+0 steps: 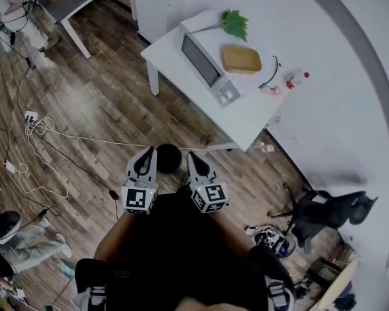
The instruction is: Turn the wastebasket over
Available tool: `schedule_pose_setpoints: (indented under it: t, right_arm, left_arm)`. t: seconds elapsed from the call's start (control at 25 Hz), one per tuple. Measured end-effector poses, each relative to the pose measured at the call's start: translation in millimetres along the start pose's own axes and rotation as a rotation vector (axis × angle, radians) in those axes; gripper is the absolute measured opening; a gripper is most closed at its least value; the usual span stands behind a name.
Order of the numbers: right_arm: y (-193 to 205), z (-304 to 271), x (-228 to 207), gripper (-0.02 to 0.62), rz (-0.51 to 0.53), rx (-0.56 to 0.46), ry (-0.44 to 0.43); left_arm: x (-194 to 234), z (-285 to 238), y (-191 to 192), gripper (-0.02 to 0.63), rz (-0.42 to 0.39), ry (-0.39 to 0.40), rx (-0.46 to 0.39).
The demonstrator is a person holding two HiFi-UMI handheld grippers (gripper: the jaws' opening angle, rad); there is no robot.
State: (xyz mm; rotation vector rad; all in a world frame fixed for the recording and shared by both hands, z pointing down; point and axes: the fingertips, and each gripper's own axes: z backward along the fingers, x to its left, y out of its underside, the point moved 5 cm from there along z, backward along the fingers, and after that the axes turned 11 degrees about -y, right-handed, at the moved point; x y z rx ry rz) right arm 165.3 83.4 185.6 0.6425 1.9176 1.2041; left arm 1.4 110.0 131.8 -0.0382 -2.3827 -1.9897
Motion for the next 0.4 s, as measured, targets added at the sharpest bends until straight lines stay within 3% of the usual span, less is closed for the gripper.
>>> schedule_pose_setpoints:
  t: [0.4]
  right_arm:
    - [1.1, -3.3, -4.4, 0.032, -0.002, 0.002, 0.006]
  left_arm:
    - [5.9, -0.7, 14.2, 0.035, 0.027, -0.034, 0.016]
